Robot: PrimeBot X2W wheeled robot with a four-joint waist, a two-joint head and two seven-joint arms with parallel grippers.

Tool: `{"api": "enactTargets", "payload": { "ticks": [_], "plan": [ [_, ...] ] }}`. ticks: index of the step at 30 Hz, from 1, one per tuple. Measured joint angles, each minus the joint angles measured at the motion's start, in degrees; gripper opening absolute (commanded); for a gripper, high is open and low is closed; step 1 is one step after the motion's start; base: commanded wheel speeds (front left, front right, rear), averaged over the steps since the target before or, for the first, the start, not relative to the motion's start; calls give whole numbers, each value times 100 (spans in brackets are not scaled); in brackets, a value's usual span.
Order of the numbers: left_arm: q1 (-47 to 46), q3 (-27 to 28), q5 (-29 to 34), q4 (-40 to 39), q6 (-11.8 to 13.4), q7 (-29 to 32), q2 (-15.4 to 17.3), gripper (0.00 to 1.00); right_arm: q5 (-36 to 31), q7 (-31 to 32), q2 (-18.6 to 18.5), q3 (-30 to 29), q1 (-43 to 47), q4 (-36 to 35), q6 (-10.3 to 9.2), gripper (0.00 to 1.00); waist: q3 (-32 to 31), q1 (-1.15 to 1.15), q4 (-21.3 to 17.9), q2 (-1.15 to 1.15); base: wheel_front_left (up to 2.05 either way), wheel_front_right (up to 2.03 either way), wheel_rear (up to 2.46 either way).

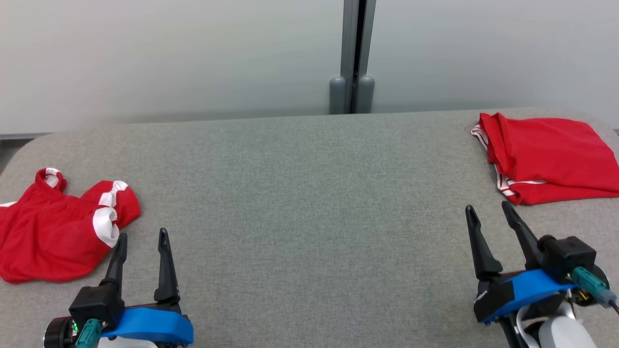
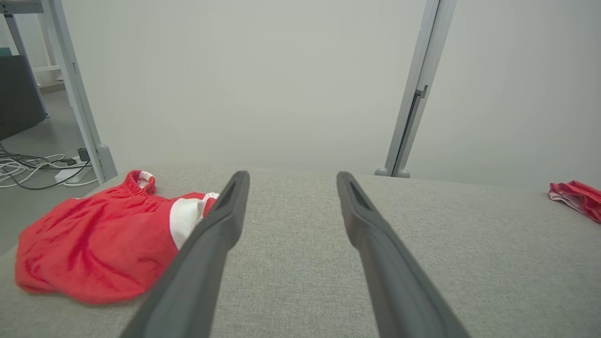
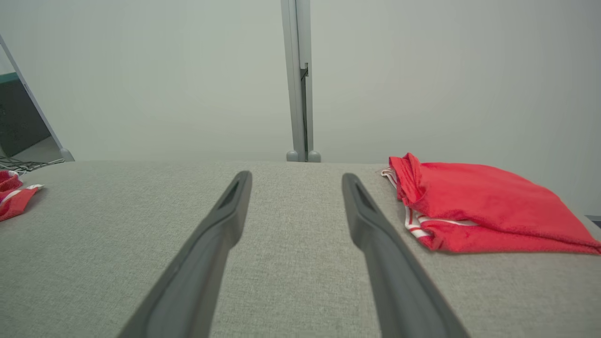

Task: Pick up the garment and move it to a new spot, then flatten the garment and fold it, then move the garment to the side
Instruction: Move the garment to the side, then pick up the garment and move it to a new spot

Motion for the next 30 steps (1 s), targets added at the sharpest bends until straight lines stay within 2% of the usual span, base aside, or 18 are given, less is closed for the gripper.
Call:
{"api": "enactTargets", "payload": {
  "ticks": [10,30],
  "plan": [
    [153,-85,0,-100,47,110,47,100,-82,393,179,-193,565,-719,0,100,-157,0,44,0,0,0,0],
    [229,-144,-57,-159,127,202,121,100,-81,528,210,-245,721,-829,0,100,-253,0,84,0,0,0,0]
  ]
}}
